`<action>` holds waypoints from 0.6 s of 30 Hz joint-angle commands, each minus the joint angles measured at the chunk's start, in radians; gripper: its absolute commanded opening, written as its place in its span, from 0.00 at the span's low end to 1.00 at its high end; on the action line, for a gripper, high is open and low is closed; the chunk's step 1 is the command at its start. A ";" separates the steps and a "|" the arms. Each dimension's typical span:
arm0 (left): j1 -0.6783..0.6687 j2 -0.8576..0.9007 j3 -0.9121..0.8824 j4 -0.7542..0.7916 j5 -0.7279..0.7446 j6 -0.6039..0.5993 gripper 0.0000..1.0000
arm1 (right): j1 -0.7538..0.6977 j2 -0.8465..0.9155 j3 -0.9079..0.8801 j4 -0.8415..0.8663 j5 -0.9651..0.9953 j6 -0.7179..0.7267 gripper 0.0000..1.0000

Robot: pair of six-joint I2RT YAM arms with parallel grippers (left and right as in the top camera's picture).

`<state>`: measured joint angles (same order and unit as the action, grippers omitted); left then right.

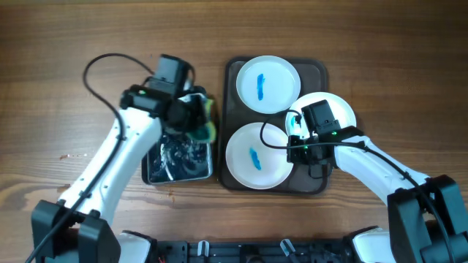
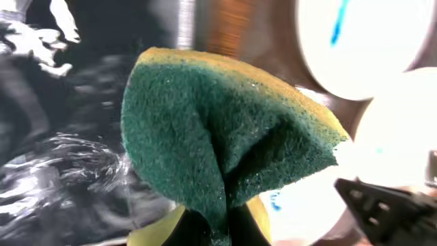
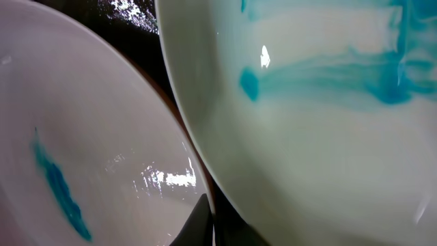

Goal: Clean dirty plates on tray and stack at the side
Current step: 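Lift the sponge with the left gripper toward the front plate, then scrub the front plate with the sponge while right gripper holds it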

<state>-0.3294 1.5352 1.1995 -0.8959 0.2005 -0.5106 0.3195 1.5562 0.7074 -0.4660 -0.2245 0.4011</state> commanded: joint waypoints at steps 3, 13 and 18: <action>-0.190 0.135 0.010 0.100 0.035 -0.176 0.04 | -0.003 0.022 0.001 -0.003 0.105 0.046 0.04; -0.396 0.407 0.011 0.316 0.128 -0.316 0.04 | -0.003 0.022 0.001 -0.005 0.105 0.046 0.04; -0.401 0.425 0.011 0.264 0.045 -0.314 0.04 | -0.003 0.022 0.001 -0.006 0.105 0.046 0.04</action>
<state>-0.7208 1.9320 1.2011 -0.5793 0.2863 -0.8047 0.3202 1.5558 0.7094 -0.4690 -0.2108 0.4232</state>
